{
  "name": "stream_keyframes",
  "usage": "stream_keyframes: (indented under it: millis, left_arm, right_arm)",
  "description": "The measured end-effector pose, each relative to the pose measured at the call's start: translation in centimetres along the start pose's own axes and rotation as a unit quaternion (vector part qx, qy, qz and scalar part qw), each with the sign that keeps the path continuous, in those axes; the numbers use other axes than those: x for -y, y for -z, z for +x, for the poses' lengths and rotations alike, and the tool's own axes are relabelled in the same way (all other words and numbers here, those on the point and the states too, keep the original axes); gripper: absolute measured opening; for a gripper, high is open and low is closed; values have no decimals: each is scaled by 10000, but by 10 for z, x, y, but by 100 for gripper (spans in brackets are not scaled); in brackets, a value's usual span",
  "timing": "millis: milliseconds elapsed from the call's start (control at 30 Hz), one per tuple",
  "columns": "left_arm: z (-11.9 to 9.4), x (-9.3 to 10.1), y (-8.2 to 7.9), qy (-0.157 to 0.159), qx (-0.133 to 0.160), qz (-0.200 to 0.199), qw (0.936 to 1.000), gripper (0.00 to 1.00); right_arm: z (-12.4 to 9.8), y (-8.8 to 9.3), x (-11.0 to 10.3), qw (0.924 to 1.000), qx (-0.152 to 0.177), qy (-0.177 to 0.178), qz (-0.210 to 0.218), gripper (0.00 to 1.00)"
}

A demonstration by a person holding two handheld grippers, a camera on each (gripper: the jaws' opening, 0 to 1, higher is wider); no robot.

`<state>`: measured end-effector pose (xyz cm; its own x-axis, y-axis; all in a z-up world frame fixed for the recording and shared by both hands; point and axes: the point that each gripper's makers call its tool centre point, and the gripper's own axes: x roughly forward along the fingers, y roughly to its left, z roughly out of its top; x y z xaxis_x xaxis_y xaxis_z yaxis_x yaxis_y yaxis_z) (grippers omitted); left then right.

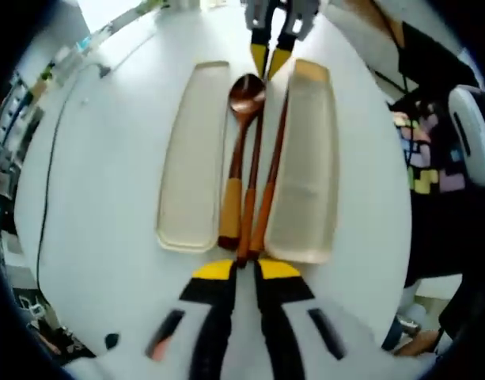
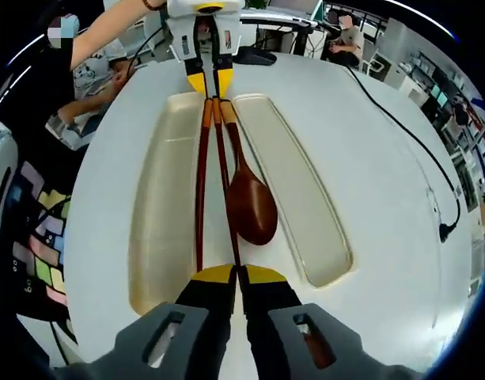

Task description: Arrange the utensils inside the cutlery case until each visible utensil rests in its matching compartment.

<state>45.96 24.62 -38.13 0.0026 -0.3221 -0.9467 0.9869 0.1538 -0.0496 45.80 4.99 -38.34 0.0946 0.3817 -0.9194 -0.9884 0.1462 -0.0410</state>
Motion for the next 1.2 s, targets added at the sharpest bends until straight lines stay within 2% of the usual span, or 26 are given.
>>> stream_keyframes:
  millis: [133,200,267,300,333,400,533,667,900,1000,1200]
  left_arm:
    - [0,0,0,77,186,-101,9997,10]
    - [-1,0,0,108,274,-156,9994,10]
    - [0,1,0,117,331,-230,9991,10]
    - [0,1,0,112,336,-232,9991,10]
    - [-1,-1,2,22,296,-194,9994,5]
    - [-1,-4,2,-70,289,-186,9994,5]
    - [-6,-5,0,-75,425,-235,9988,5]
    - [-7,-6,1,-139,408,-196,9989,5]
    - [-33,-9,0,-388,652,-337,9965,4]
    - [-40,-5,-1,-410,749,-333,9958,4]
    - [-42,9,-6,-353,703,-172,9968,4]
  right_arm:
    - [1,-1,1,9992,-341,180,56,2]
    - [1,-2,0,9964,-494,265,-633,1]
    - [1,-2,-3,9939,-560,325,-894,0]
    - [1,-2,-5,9955,-554,291,-710,0]
    - [1,-2,-8,9970,-506,194,-550,0]
    - [0,-4,-10,9988,-315,91,-355,0]
    - [-4,-3,-7,9989,-270,174,-339,0]
    - [-8,-7,-10,9990,-211,190,-332,0]
    - [-27,-18,-10,9987,-7,367,-342,0]
    - [-34,-21,-15,9987,96,378,-335,0]
    - [-45,-17,-25,9983,265,434,-284,0]
